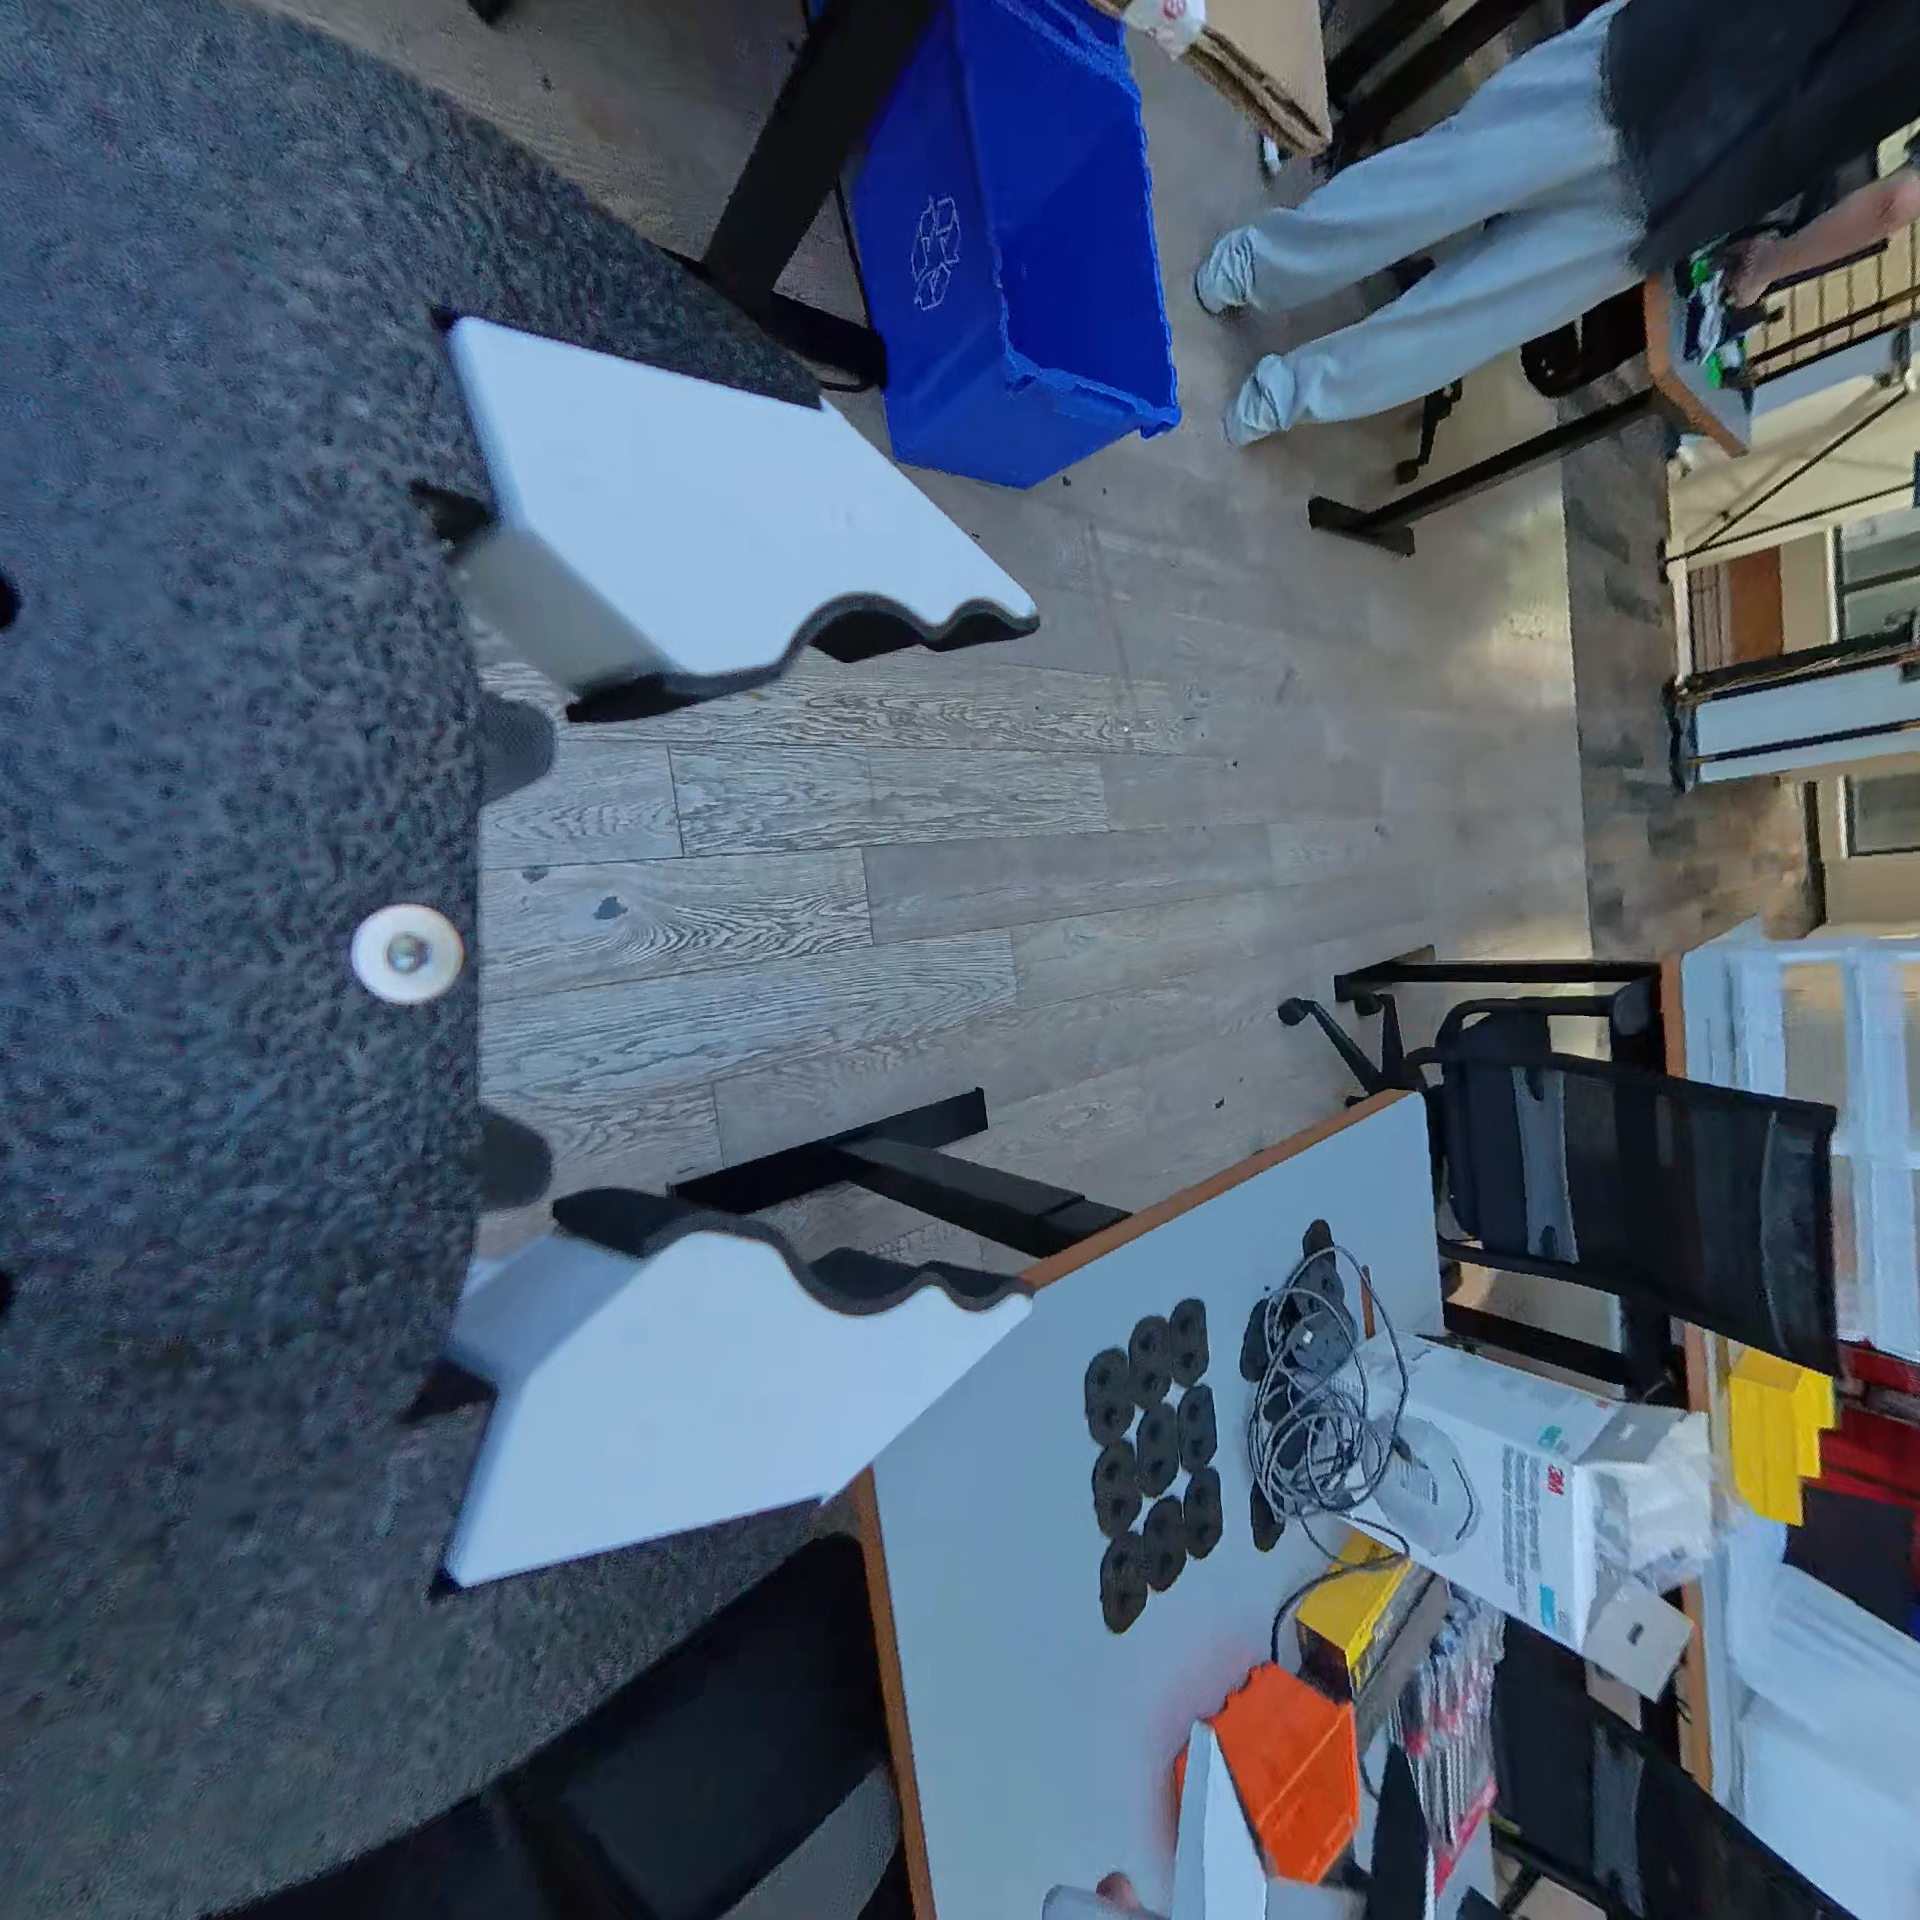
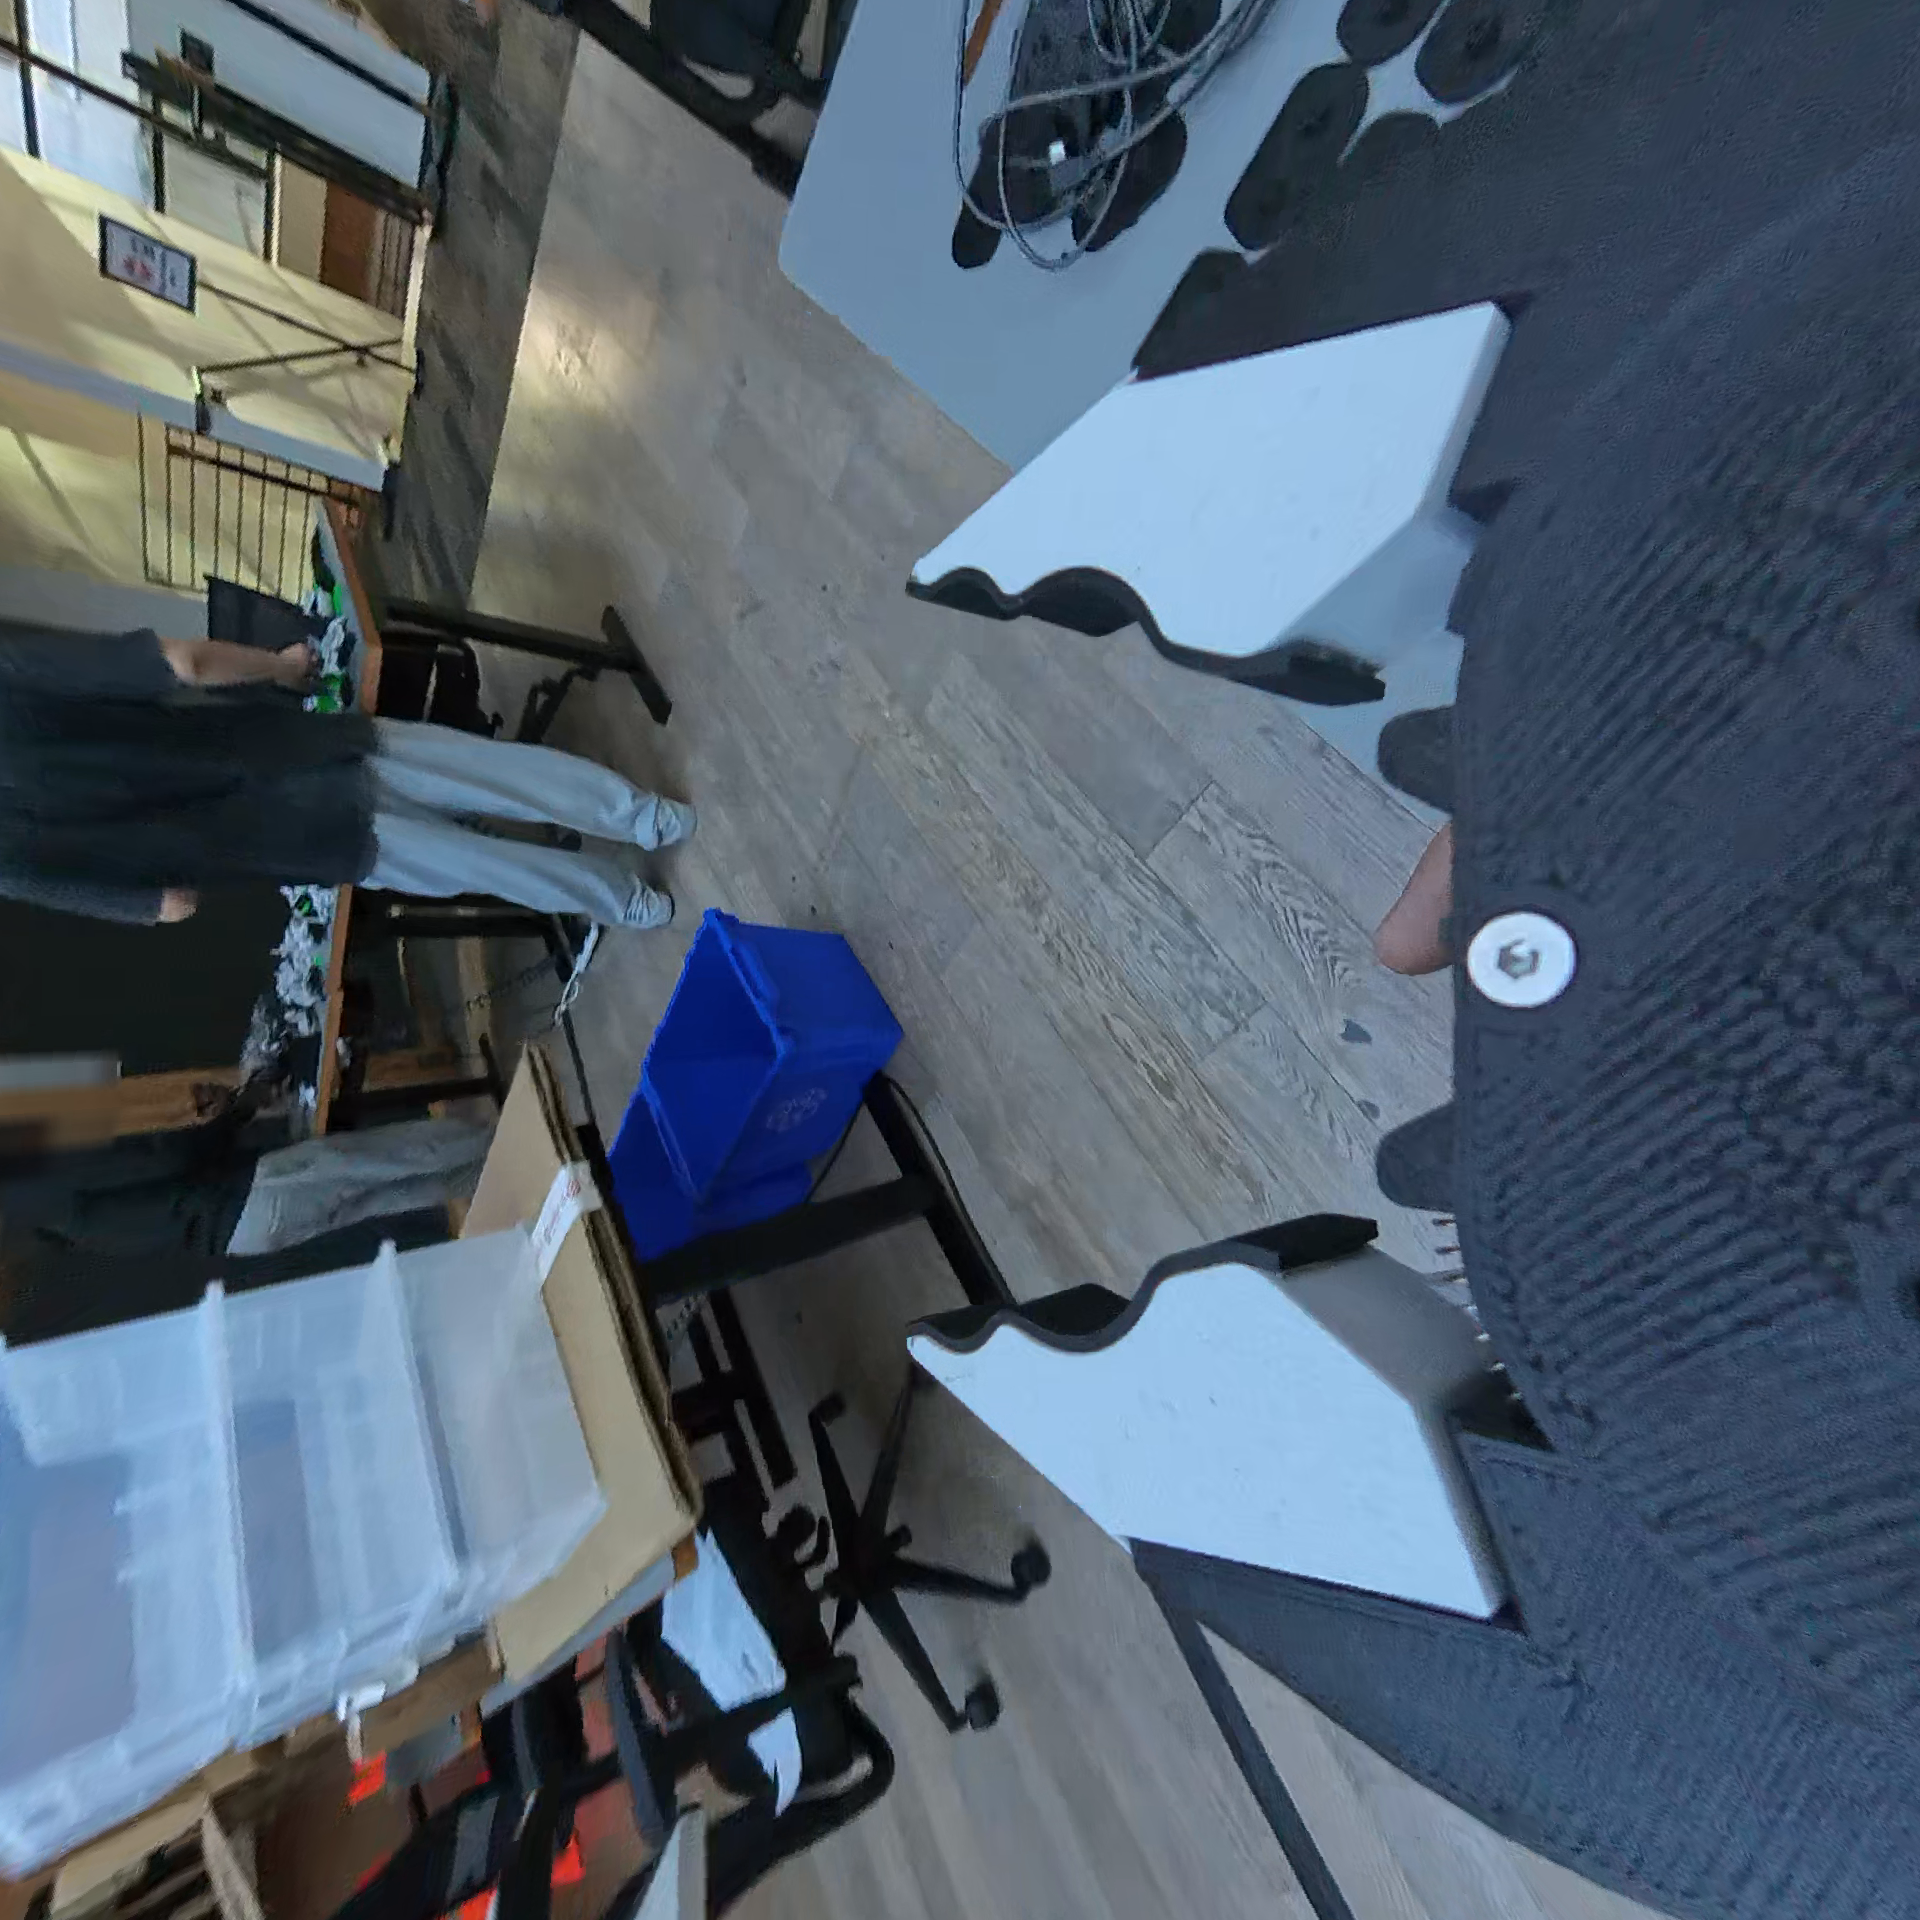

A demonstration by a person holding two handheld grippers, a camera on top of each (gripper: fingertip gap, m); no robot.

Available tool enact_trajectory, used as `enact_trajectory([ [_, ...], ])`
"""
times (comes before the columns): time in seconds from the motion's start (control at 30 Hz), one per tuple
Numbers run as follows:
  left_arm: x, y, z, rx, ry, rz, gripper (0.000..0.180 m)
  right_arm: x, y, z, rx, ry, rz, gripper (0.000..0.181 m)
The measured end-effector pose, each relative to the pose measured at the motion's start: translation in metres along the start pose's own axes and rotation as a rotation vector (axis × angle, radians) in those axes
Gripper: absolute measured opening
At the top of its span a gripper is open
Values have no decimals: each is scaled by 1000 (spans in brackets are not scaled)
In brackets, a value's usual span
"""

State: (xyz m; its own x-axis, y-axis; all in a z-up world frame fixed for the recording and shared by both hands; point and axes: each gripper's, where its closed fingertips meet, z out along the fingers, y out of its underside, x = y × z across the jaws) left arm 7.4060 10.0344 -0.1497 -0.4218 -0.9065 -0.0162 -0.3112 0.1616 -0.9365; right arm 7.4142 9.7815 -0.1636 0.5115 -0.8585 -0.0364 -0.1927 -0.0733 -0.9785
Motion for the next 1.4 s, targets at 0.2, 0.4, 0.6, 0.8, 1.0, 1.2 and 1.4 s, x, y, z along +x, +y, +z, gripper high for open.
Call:
enact_trajectory([
  [0.2, -111, -61, 164, 33, 97, 25, 113, 62, -16, 155, -44, 142, -36, 119],
  [0.4, -227, -119, 321, 157, 115, -4, 111, 144, -44, 397, 25, 75, 11, 117],
  [0.6, -358, -187, 475, 94, 20, -13, 110, 208, -138, 622, 81, -50, -52, 117],
  [0.8, -462, -228, 647, 53, -63, 16, 111, 292, -197, 793, 73, -95, 4, 113],
  [1.0, -530, -290, 876, 82, 47, 34, 103, 424, -233, 956, 5, -53, -62, 100],
  [1.2, -553, -413, 1111, 100, 280, 60, 101, 591, -275, 1085, 13, 161, -26, 100],
  [1.4, -561, -497, 1316, 69, 442, 100, 104, 744, -269, 1179, -86, 334, -54, 105],
])
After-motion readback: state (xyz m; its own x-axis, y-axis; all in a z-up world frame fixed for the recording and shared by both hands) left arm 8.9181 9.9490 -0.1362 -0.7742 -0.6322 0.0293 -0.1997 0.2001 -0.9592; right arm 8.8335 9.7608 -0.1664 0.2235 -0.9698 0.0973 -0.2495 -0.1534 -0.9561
